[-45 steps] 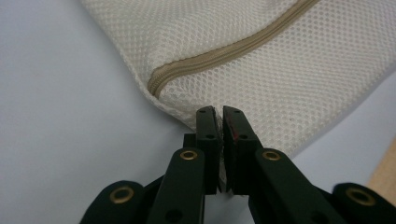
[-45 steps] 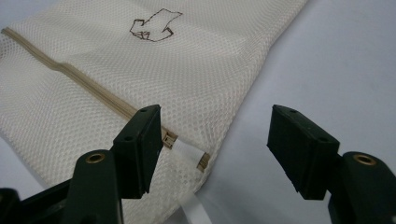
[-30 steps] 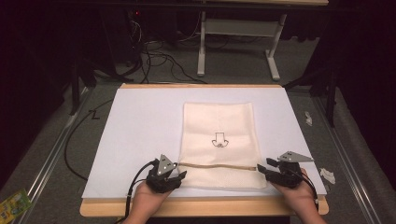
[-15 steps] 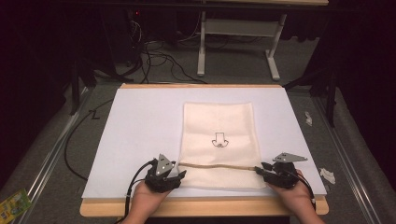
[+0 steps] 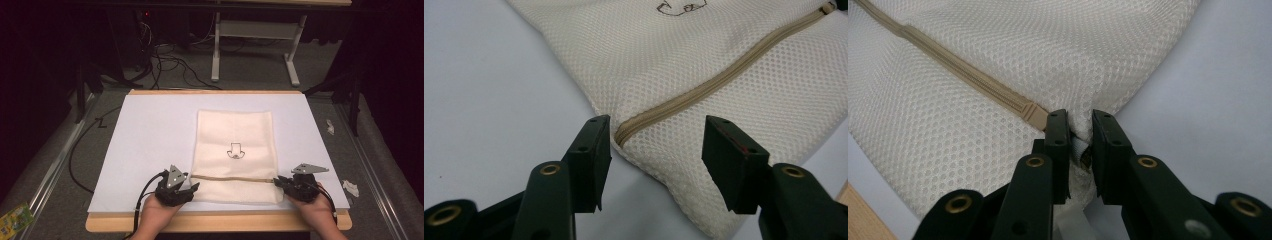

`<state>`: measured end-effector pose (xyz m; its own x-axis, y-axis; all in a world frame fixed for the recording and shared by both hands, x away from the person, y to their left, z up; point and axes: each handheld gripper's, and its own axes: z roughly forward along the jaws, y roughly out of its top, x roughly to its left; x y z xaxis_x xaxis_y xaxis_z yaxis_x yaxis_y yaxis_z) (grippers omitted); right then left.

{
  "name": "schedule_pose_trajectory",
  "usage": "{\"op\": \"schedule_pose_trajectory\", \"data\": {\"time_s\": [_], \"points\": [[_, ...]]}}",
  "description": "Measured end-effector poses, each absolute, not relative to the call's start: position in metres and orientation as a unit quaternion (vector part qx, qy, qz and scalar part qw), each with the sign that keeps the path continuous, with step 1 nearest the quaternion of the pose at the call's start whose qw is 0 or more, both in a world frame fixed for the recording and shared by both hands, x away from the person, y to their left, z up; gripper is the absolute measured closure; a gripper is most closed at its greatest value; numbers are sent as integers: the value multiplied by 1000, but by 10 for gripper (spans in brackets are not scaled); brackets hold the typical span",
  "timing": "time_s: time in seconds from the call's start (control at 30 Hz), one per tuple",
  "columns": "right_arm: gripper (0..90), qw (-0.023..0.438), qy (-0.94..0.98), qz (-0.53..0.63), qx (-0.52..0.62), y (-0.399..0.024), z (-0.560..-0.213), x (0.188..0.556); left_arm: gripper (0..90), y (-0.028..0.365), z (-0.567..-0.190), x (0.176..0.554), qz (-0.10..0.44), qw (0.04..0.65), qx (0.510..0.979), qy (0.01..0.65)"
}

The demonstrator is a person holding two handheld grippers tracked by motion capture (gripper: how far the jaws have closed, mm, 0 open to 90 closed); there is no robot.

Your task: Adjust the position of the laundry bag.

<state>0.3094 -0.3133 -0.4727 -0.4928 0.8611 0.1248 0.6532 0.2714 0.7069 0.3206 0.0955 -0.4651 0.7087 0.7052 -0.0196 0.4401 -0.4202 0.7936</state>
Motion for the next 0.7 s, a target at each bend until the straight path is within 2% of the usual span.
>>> {"op": "schedule_pose_trajectory", "data": {"time_s": [0.1, 0.7], "points": [[829, 151, 786, 361, 479, -312, -470, 309, 457, 95, -465, 321, 161, 412, 827, 346], [831, 162, 781, 387, 464, -315, -461, 307, 458, 89, -463, 321, 148, 433, 817, 350]]}}
